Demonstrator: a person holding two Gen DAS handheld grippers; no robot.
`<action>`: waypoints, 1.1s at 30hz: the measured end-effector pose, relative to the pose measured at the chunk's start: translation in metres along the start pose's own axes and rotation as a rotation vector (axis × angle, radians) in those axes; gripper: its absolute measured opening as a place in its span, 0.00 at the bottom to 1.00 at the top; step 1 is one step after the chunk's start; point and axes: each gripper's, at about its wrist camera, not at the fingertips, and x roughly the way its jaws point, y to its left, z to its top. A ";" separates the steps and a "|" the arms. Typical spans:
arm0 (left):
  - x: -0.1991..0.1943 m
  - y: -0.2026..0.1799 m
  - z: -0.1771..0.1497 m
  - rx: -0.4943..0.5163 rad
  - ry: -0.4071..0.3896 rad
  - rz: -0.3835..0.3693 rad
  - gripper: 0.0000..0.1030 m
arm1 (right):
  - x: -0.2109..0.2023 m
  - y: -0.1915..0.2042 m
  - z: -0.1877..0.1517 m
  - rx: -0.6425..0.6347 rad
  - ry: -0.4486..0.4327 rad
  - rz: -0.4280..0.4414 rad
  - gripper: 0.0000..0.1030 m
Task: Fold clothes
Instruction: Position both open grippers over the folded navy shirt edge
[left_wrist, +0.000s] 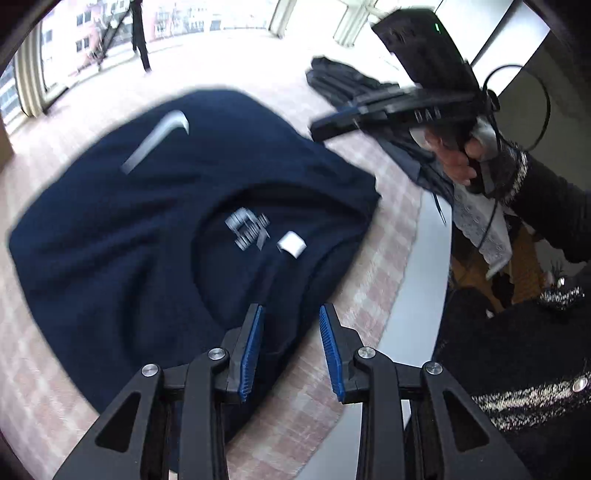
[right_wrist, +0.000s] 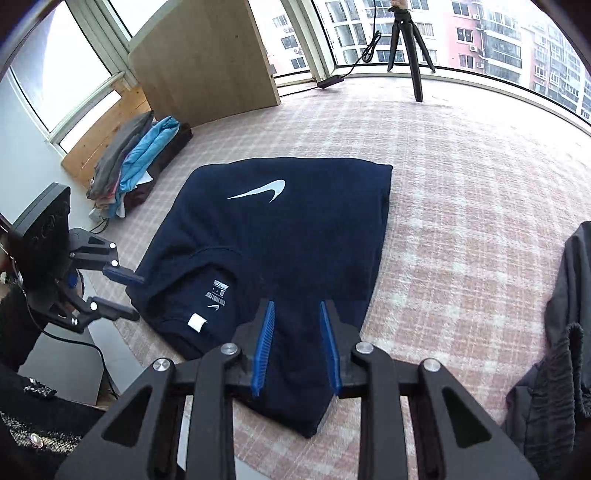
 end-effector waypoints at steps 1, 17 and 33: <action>0.000 -0.005 -0.006 0.021 0.008 0.000 0.29 | 0.009 -0.003 0.001 0.005 0.012 -0.002 0.25; -0.063 0.102 0.023 -0.342 -0.316 0.247 0.36 | 0.036 -0.009 0.081 0.048 -0.090 -0.055 0.23; -0.101 0.210 0.008 -0.573 -0.447 0.312 0.33 | 0.061 -0.057 0.119 0.212 -0.100 -0.053 0.24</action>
